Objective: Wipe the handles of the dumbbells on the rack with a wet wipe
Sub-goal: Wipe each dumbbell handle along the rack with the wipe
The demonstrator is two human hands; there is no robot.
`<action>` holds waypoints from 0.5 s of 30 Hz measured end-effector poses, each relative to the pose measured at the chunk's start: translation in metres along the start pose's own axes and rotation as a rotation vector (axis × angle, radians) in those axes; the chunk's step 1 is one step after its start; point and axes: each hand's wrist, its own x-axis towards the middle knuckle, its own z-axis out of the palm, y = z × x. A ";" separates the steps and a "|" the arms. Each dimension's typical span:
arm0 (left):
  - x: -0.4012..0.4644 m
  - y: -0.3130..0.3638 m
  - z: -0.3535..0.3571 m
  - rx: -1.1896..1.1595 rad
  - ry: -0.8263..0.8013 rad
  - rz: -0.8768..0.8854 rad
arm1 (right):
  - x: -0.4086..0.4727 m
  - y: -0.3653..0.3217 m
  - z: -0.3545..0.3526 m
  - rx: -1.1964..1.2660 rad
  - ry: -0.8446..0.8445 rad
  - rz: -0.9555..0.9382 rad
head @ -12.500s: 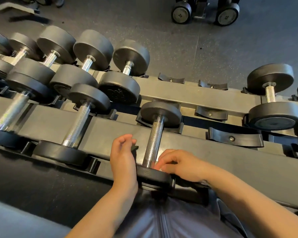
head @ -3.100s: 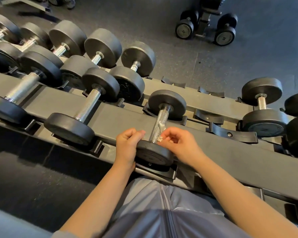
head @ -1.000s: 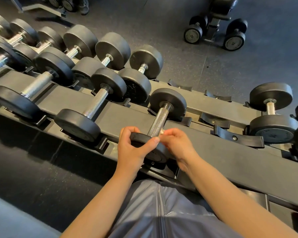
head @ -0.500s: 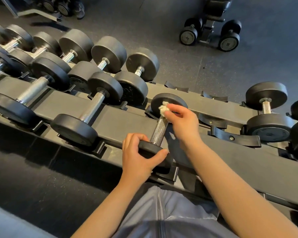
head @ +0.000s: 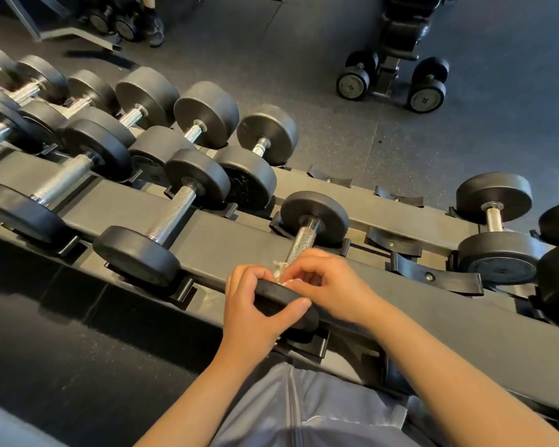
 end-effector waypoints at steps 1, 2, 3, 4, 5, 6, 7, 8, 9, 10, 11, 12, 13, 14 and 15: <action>0.000 0.000 0.000 0.000 0.000 -0.003 | 0.004 0.001 -0.003 -0.108 0.006 -0.048; 0.000 0.000 -0.001 0.005 0.000 -0.001 | 0.010 0.003 -0.006 -0.207 0.037 -0.088; 0.001 0.001 -0.001 0.009 -0.001 0.000 | 0.017 0.005 -0.009 -0.283 0.092 -0.107; 0.000 0.001 -0.001 0.010 -0.005 -0.002 | 0.024 0.008 -0.011 -0.334 0.164 -0.101; 0.001 0.003 -0.001 0.006 -0.009 -0.009 | 0.030 0.012 -0.013 -0.382 0.245 -0.079; 0.001 0.004 -0.001 0.000 -0.014 -0.014 | 0.036 0.017 -0.013 -0.433 0.325 -0.056; 0.000 0.005 0.000 -0.005 -0.020 -0.018 | 0.041 0.021 -0.011 -0.487 0.381 -0.039; 0.000 0.005 0.000 -0.007 -0.023 -0.023 | 0.044 0.024 -0.007 -0.519 0.426 -0.026; 0.000 0.005 0.000 -0.009 -0.025 -0.025 | 0.044 0.023 -0.003 -0.494 0.456 0.005; 0.000 0.005 0.000 -0.011 -0.025 -0.024 | 0.043 0.020 0.000 -0.422 0.491 0.056; 0.000 0.004 -0.001 -0.012 -0.024 -0.020 | 0.041 0.016 0.002 -0.336 0.498 0.103; 0.000 0.004 -0.001 -0.012 -0.026 -0.020 | 0.037 0.014 0.004 -0.269 0.462 0.124; 0.000 0.004 -0.002 -0.009 -0.034 -0.028 | 0.031 0.012 0.004 -0.231 0.387 0.107; 0.000 0.005 -0.003 -0.008 -0.047 -0.041 | 0.025 0.010 0.003 -0.177 0.279 0.075; 0.000 0.006 -0.005 -0.008 -0.060 -0.056 | 0.018 0.009 0.002 -0.092 0.154 0.043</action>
